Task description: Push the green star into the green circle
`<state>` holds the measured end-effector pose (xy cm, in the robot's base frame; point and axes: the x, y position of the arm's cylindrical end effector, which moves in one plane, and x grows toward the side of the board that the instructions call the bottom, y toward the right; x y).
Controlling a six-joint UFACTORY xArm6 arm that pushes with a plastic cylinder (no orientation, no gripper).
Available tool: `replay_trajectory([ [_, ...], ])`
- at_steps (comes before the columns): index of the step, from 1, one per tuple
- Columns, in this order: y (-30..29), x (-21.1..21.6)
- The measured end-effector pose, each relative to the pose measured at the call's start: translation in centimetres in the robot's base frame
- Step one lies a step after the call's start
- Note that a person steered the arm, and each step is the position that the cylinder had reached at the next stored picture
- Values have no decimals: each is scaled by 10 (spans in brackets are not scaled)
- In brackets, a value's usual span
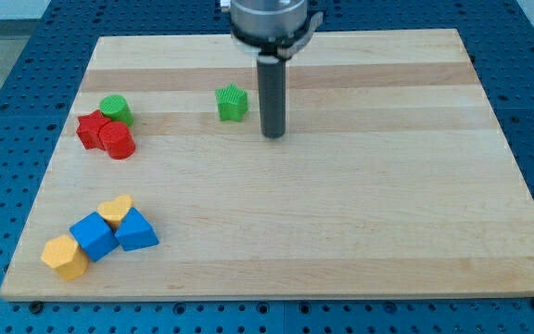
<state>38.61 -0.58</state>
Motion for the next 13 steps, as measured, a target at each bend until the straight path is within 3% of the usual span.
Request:
replay_trajectory([
  [2, -19, -31],
  [5, -73, -10],
  [6, -70, -11],
  [7, -24, -22],
  [8, -16, -58],
  [9, -27, -65],
  [11, -40, -34],
  [13, -74, -31],
])
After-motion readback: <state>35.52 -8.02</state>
